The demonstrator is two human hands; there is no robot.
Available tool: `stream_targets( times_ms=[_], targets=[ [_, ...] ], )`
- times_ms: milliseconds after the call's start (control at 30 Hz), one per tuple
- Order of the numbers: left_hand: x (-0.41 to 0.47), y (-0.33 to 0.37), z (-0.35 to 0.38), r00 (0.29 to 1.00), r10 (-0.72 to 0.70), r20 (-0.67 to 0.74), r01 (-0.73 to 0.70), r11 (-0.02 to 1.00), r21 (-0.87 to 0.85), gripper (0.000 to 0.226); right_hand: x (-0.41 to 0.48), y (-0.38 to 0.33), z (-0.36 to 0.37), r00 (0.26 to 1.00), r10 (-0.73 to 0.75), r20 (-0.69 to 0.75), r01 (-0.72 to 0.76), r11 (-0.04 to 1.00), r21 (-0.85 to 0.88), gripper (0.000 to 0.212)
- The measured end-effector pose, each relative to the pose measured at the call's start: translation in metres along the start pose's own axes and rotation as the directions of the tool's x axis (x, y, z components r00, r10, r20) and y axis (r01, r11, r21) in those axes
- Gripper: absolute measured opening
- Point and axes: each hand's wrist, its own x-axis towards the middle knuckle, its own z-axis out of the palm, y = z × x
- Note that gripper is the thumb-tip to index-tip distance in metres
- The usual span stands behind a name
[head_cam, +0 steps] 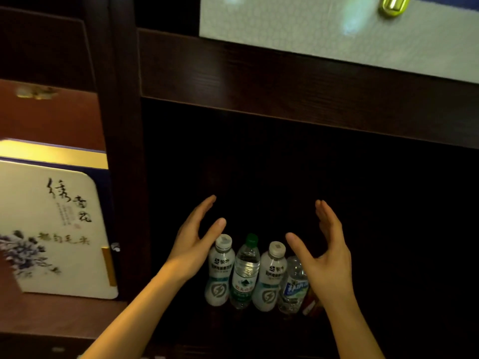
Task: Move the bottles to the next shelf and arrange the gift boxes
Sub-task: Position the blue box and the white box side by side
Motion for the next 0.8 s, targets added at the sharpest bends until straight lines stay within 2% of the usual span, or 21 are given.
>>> stream_targets(
  times_ms=[133, 300, 433, 567, 667, 800],
  targets=[
    [-0.011, 0.019, -0.007, 0.997, 0.048, -0.053, -0.049, 0.999, -0.019, 0.063, 0.005, -0.013, 0.009, 0.996, -0.078, 0.046, 0.077, 0.996, 0.04, 0.089],
    [-0.032, 0.05, -0.019, 0.978, 0.172, -0.114, -0.173, 0.985, 0.005, 0.068, 0.005, -0.03, 0.015, 0.982, -0.17, 0.084, 0.158, 0.979, 0.126, 0.086],
    [-0.055, 0.071, -0.029, 0.949, 0.266, -0.17, -0.255, 0.963, 0.086, 0.063, 0.001, -0.047, 0.016, 0.962, -0.25, 0.113, 0.222, 0.951, 0.216, 0.086],
    [-0.08, 0.092, -0.046, 0.898, 0.334, -0.286, -0.311, 0.942, 0.126, 0.055, -0.005, -0.071, 0.026, 0.932, -0.333, 0.142, 0.273, 0.905, 0.325, 0.084],
    [-0.1, 0.104, -0.066, 0.853, 0.355, -0.382, -0.296, 0.933, 0.205, 0.05, -0.011, -0.089, 0.042, 0.91, -0.376, 0.176, 0.286, 0.874, 0.393, 0.083],
    [-0.124, 0.11, -0.096, 0.791, 0.336, -0.511, -0.204, 0.932, 0.298, 0.046, -0.022, -0.11, 0.069, 0.882, -0.411, 0.228, 0.257, 0.828, 0.498, 0.077]
  ],
)
